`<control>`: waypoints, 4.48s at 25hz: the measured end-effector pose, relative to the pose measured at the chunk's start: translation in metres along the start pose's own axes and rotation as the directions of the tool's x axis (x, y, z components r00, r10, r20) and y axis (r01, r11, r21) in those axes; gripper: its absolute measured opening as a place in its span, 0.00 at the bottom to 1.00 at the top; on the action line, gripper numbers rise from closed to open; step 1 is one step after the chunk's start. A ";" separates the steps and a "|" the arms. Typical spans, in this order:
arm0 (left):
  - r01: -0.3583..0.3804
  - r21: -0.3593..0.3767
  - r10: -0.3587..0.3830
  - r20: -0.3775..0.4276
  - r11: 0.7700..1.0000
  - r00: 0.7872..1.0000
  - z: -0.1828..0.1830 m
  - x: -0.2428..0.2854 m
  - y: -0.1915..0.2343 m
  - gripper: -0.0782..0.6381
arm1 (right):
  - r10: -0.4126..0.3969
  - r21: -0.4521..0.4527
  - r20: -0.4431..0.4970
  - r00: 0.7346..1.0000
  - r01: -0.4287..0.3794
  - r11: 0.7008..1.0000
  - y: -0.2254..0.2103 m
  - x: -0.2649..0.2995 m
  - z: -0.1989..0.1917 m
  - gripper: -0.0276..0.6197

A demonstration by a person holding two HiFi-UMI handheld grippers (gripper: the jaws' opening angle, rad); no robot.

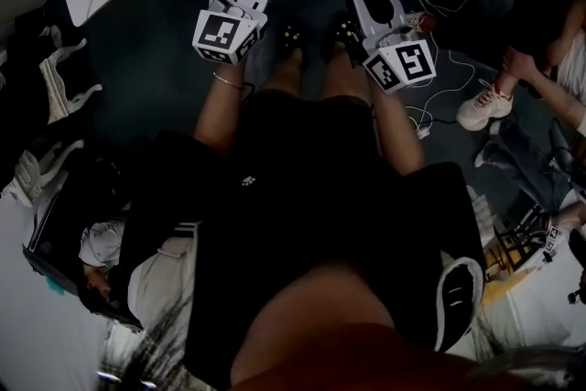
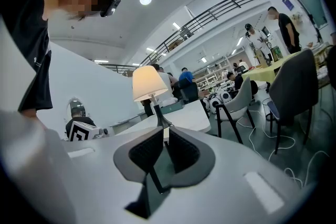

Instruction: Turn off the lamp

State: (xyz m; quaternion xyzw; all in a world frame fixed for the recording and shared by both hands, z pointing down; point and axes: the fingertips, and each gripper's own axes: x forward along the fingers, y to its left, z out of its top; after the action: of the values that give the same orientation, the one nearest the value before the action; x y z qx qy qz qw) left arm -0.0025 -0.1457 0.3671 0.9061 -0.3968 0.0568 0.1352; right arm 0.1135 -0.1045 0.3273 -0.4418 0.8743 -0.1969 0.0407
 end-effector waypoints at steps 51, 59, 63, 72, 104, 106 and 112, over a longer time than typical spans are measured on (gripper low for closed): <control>0.031 -0.061 -0.027 0.070 0.998 0.997 -0.015 0.106 0.028 0.12 | -0.048 0.086 -0.194 0.980 0.065 0.994 -0.092 0.105 -0.152 0.28; 0.050 -0.097 -0.039 0.110 0.994 0.993 0.001 0.096 0.027 0.12 | -0.043 0.084 -0.212 0.976 0.062 0.995 -0.093 0.138 -0.161 0.29; 0.063 -0.113 -0.048 0.130 0.992 0.990 0.007 0.092 0.027 0.12 | -0.033 0.101 -0.221 0.975 0.056 0.993 -0.094 0.148 -0.166 0.28; 0.082 -0.118 -0.064 0.150 0.990 0.987 0.010 0.085 0.029 0.13 | 0.008 0.155 -0.200 0.980 0.023 0.988 -0.090 0.158 -0.164 0.14; 0.214 -0.018 -0.215 -0.083 0.977 0.973 -0.129 0.067 0.006 0.20 | 0.254 0.478 -0.032 0.967 -0.209 0.853 -0.073 0.103 -0.117 0.14; 0.215 -0.006 -0.215 -0.092 0.977 0.972 -0.133 0.070 0.005 0.20 | 0.269 0.485 -0.025 0.963 -0.223 0.845 -0.071 0.101 -0.114 0.14; 0.206 -0.004 -0.206 -0.078 0.979 0.975 -0.131 0.077 0.003 0.19 | 0.285 0.512 -0.004 0.958 -0.243 0.824 -0.070 0.097 -0.110 0.14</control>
State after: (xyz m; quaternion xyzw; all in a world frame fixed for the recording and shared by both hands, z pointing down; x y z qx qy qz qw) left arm 0.0482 -0.1637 0.5089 0.9397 -0.2951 0.0784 0.1540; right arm 0.0802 -0.1844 0.4653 -0.2819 0.8453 -0.4295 0.1467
